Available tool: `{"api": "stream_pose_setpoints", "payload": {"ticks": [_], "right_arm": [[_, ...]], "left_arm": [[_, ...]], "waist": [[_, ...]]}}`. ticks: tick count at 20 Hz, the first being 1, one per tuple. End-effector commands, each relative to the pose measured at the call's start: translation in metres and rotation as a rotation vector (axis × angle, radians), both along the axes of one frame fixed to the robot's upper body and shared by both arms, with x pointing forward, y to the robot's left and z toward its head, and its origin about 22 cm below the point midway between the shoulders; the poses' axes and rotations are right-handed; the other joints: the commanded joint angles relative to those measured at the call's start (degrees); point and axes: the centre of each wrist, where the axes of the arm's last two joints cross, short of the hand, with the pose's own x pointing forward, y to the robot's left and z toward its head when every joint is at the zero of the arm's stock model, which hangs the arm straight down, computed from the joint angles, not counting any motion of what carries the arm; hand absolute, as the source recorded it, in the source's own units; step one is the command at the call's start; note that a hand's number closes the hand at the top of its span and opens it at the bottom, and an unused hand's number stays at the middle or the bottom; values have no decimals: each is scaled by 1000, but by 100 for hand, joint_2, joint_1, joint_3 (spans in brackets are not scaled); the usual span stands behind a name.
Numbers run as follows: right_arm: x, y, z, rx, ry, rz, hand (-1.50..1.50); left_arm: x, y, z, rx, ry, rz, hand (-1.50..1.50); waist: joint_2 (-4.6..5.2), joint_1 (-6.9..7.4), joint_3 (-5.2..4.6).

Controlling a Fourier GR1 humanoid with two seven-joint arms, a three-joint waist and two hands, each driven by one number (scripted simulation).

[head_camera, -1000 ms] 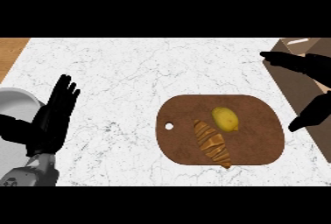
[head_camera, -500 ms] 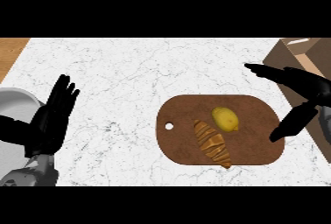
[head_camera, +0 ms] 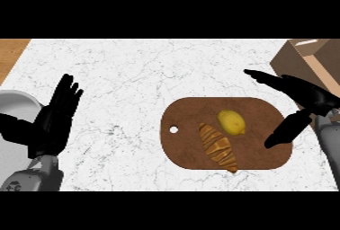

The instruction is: Pick the lemon from the cutting board and place it in the cardboard box

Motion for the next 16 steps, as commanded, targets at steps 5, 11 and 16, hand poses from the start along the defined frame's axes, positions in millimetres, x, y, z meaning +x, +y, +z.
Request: {"api": "stream_pose_setpoints", "payload": {"ticks": [5,11,16], "right_arm": [[10,24,-22,-21,25,14,-150],[-2,19,-36,-54,-6,5,-150],[15,22,-36,-56,5,-14,-150]], "left_arm": [[11,30,1,5,1,14,0],[-4,21,-9,-4,-8,-4,0],[10,11,3,-3,1,-8,0]], "waist": [[4,10,0],[2,8,0],[4,6,0]]}}
